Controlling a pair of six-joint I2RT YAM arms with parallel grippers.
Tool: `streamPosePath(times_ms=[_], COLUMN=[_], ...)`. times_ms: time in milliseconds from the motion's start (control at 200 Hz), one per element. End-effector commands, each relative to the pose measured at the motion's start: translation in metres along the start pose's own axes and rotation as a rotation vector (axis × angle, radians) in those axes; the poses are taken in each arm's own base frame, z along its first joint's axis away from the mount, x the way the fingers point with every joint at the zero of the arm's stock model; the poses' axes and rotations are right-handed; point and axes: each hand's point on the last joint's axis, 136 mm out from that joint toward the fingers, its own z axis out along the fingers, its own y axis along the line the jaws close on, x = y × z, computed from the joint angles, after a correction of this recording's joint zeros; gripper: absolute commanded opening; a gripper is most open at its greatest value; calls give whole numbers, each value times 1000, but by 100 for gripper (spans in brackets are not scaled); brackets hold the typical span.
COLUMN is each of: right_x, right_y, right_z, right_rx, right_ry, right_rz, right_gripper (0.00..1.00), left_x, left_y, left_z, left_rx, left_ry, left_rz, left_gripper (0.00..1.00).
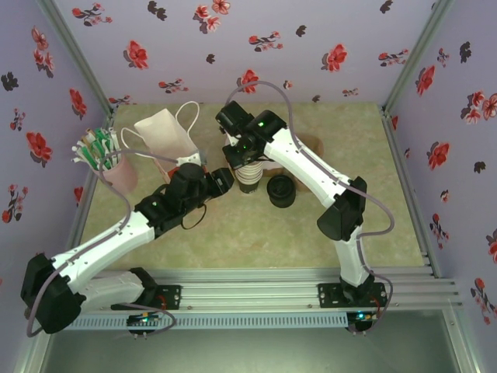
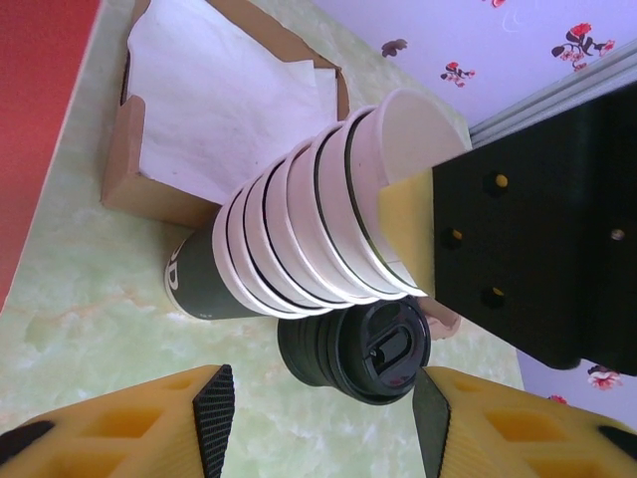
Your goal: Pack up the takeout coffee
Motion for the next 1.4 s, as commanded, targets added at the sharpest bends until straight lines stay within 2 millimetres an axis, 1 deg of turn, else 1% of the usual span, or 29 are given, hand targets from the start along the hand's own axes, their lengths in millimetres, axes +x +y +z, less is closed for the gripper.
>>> streamPosePath(times_ms=[0,160,385,720,835,955,1070,1325,1395], right_x=[-2,-2,-5,-6,-6,-5,-4,-5,-6], right_y=[-8,-10,-14,-16,-14,-13,-11,-6,-4], right_z=[-10,-16,-33,-44,-45,-44,-42,-44,-44], right_rx=[23,33,45,45,39,35,34,27,26], right_ry=[-9,-19,-53,-68,-67,-61,-56,-61,-62], right_rz=[-9,-14,-17,-18,-20,-22,-25,-32,-34], right_gripper=[5,2,1,0,0,0,0,0,0], left_x=[-9,-6,-1,3,4,4,6,16,18], left_y=[-5,-7,-8,-6,-8,-12,-13,-3,-3], left_z=[4,11,23,33,35,36,37,46,49], left_rx=[25,44,86,156,173,204,226,225,235], left_ry=[-32,-23,-10,-11,-7,-7,-4,8,11], left_rz=[-35,-49,-86,-158,-164,-170,-179,-206,-209], left_gripper=[53,53,53,51,52,56,58,57,58])
